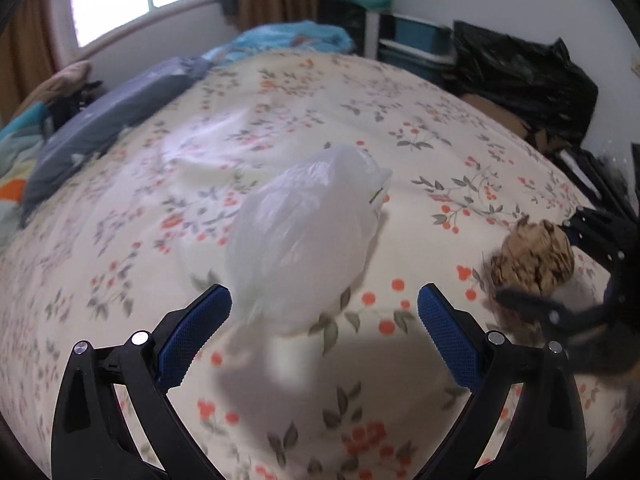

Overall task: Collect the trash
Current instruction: 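Grasp the clear plastic bag with the left tool while the right tool holds the paper ball, then carry the plastic bag and paper ball over the red wastebasket, then open the left tool to drop the plastic bag into the wastebasket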

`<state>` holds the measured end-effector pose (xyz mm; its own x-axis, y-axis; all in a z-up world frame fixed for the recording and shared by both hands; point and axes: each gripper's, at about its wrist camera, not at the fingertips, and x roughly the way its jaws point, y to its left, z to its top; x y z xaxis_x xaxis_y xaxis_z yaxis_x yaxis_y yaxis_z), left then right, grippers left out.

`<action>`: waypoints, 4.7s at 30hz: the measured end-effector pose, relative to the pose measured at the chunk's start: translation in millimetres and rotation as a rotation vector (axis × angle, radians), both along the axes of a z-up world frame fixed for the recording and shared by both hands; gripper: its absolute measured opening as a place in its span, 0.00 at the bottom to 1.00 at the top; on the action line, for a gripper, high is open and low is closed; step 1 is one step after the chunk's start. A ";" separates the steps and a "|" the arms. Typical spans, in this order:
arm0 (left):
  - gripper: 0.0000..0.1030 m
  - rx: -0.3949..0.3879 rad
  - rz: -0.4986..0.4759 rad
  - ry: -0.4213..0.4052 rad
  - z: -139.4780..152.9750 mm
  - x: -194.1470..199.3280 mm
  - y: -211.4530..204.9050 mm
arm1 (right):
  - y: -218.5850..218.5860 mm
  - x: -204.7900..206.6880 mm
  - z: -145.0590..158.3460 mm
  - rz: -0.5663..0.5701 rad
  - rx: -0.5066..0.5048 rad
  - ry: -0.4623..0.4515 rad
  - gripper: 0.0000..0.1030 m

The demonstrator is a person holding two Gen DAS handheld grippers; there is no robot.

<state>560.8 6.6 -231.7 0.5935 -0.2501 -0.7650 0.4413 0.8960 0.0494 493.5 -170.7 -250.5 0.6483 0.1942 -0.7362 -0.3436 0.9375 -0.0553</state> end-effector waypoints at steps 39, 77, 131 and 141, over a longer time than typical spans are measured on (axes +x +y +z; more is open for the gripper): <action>0.82 -0.007 0.131 0.058 -3.5 -63.2 4.1 | 3.5 -44.6 34.0 0.013 0.022 -0.007 0.62; 0.82 -0.017 0.265 0.010 96.3 -428.7 -5.8 | -17.0 -359.6 120.2 0.148 0.040 -0.027 0.62; 0.83 0.145 0.129 0.658 -196.6 -542.8 -47.2 | -17.9 -492.2 -85.0 0.231 -0.021 0.389 0.62; 0.93 0.120 0.149 0.681 -194.0 -542.3 -43.7 | -9.8 -483.8 -94.7 0.251 -0.030 0.425 0.62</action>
<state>18.5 -37.1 -425.7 -0.0057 -0.0945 -0.9955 0.2823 0.9549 -0.0922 9.7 -180.5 -345.2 0.2256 0.2802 -0.9331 -0.5562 0.8233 0.1128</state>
